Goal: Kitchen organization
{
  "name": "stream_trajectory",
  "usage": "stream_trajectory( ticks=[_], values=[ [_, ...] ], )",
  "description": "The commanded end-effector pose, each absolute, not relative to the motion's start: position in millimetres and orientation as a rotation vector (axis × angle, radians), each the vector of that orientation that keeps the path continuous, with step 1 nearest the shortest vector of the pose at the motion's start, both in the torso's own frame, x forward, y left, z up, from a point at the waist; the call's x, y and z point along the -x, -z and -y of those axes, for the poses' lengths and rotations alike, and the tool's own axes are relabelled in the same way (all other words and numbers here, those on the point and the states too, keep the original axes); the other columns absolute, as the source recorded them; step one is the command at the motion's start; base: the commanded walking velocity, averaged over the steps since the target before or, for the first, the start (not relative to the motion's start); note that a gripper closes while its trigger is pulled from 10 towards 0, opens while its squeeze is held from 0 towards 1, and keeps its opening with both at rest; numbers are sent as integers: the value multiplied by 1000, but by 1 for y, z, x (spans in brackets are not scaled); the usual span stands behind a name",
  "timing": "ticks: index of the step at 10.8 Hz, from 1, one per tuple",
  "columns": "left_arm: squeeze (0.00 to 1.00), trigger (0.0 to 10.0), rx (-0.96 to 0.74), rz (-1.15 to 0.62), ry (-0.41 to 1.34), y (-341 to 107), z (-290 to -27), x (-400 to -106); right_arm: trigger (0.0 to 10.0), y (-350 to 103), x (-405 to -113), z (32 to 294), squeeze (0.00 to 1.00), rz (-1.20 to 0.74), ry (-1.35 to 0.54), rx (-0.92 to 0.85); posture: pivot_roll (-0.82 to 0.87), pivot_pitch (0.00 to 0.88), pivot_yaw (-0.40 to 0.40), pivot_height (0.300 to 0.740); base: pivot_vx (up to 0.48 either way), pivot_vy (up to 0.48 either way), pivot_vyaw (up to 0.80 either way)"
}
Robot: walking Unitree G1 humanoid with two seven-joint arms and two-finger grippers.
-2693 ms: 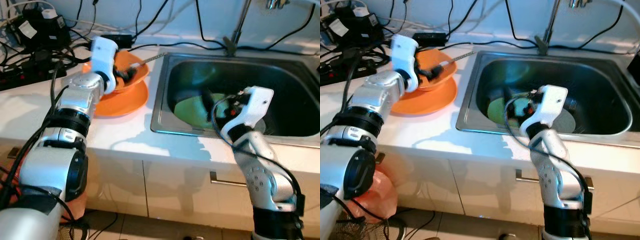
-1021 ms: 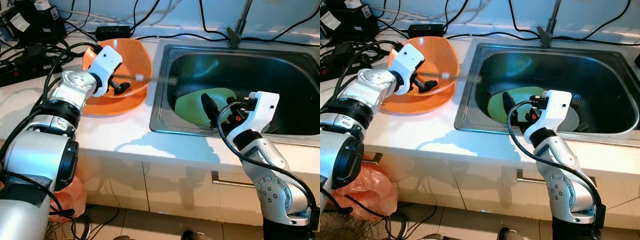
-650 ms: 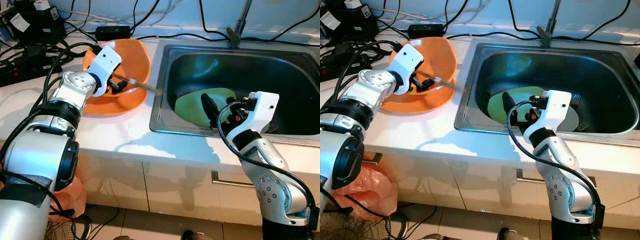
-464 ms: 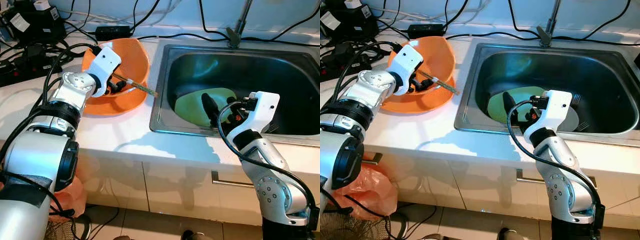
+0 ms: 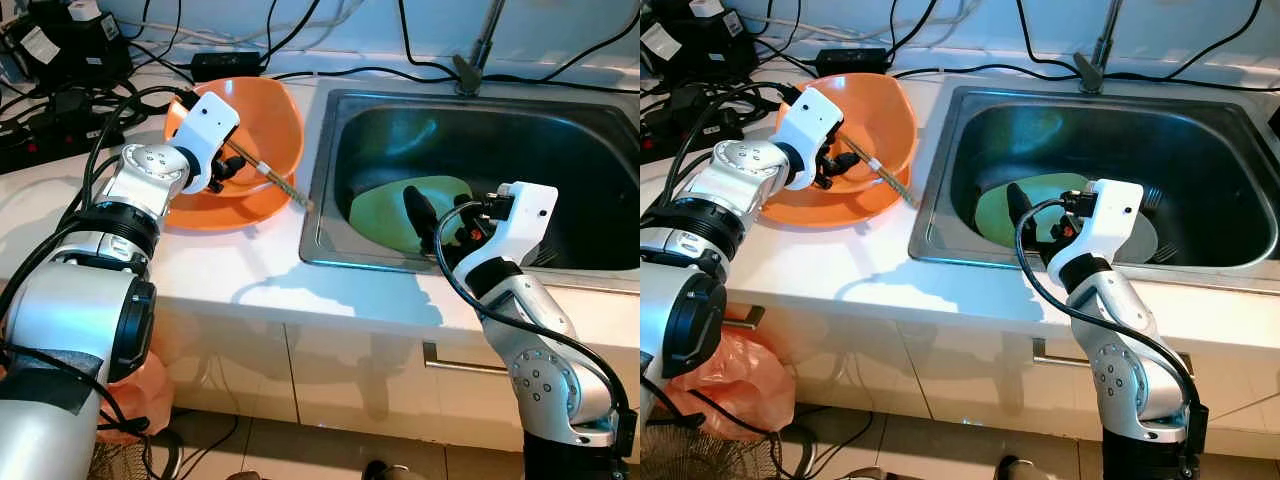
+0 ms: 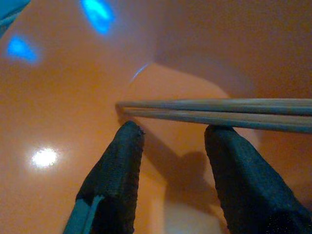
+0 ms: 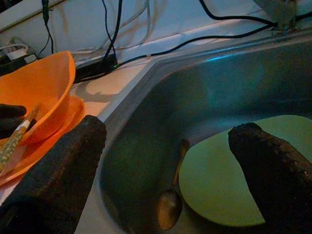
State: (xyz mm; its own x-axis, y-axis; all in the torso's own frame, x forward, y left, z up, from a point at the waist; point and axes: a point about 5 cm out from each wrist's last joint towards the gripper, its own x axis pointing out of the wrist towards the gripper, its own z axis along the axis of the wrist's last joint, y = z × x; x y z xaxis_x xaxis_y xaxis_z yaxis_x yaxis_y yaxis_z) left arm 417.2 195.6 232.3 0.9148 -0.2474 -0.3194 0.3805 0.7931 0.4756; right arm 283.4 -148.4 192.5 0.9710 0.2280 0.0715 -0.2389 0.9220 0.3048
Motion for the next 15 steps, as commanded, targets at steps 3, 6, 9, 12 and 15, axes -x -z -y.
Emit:
stream_trajectory(
  ticks=[3, 6, 9, 12, 15],
  values=[
    [0, 0, -550, -273, 344, -228, -200, -416, 10000, -197, -285, 152, 0, 60, -224, -309, -29, 86, 25, 740, 0, 0, 0],
    [0, 0, -544, -277, 350, -227, -199, -415, 10000, -197, -286, 153, 0, 60, -222, -307, -31, 84, 23, 740, 0, 0, 0],
    [0, 0, -536, -285, 352, -224, -200, -415, 10000, -196, -287, 154, 0, 62, -218, -307, -29, 84, 22, 740, 0, 0, 0],
    [0, 0, -460, -262, 307, -226, -204, -415, 10000, -196, -287, 154, 0, 62, -215, -306, -30, 79, 22, 740, 0, 0, 0],
    [0, 0, -273, -68, 157, -257, -214, -419, 10000, -196, -289, 155, 0, 63, -215, -304, -29, 68, 18, 740, 0, 0, 0]
  ],
)
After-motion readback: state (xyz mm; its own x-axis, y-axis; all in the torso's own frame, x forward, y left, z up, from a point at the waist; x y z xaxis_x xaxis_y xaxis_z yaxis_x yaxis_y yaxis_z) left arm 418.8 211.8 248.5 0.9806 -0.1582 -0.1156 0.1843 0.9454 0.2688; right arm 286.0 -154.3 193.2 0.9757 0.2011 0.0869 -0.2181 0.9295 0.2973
